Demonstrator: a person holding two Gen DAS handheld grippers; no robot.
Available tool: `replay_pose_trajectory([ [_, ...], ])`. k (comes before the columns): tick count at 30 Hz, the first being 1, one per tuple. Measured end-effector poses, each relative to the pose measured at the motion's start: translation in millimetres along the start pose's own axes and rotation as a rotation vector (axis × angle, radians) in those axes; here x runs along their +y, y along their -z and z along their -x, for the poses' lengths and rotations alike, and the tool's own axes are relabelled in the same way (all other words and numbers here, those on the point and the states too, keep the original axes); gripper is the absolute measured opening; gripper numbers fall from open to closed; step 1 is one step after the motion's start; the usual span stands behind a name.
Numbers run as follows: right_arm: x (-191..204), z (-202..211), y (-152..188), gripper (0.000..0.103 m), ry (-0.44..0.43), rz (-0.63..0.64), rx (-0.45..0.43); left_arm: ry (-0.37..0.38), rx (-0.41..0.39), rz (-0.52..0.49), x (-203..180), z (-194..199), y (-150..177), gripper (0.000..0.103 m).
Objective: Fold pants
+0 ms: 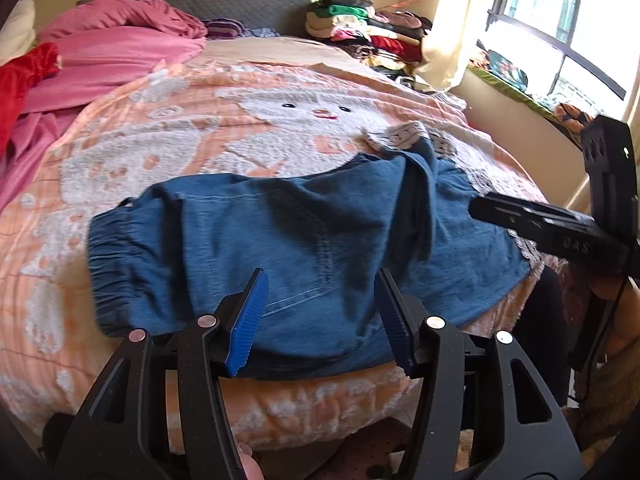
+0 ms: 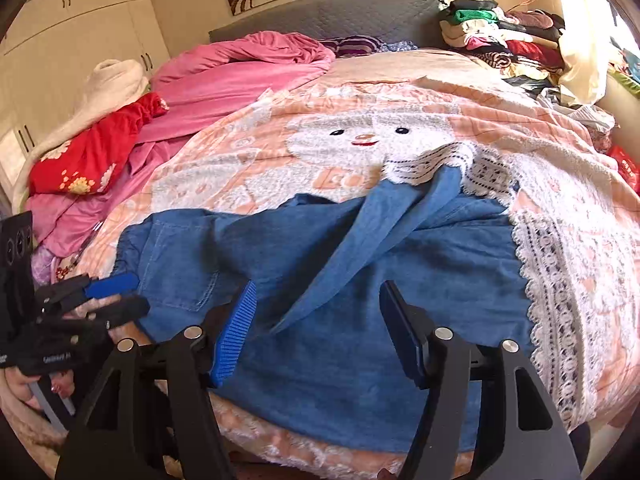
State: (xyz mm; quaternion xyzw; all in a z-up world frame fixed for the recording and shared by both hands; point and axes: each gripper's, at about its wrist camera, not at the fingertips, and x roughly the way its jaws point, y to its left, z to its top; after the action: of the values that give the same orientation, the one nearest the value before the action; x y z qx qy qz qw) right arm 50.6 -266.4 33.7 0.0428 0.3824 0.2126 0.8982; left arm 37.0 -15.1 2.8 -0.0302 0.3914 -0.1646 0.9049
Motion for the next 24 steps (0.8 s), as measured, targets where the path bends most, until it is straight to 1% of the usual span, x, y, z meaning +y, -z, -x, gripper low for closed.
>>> replay_pose_trajectory([
  [1,-2,0,-2,0.066,0.006,0.002,-0.002,0.017,0.004,-0.008,-5,-4,-1,0.047],
  [7,-16,-9,-25,0.067,0.046,0.028,-0.005,0.09,0.04,-0.038,-28,-27,-10,0.047],
  [16,-30,-49,-66,0.067,0.096,0.082,0.013,0.15,0.078,-0.105,-61,-58,-24,0.048],
  [20,-35,-70,-81,0.067,0.086,0.09,0.038,0.18,0.095,-0.119,-72,-74,-29,0.048],
  [22,-38,-84,-89,0.067,0.092,0.099,0.064,0.193,0.108,-0.122,-76,-83,-31,0.048],
  [23,-40,-91,-93,0.067,0.098,0.101,0.077,0.201,0.112,-0.125,-79,-86,-32,0.047],
  [24,-41,-98,-97,0.067,0.104,0.105,0.089,0.204,0.116,-0.129,-80,-91,-33,0.044],
])
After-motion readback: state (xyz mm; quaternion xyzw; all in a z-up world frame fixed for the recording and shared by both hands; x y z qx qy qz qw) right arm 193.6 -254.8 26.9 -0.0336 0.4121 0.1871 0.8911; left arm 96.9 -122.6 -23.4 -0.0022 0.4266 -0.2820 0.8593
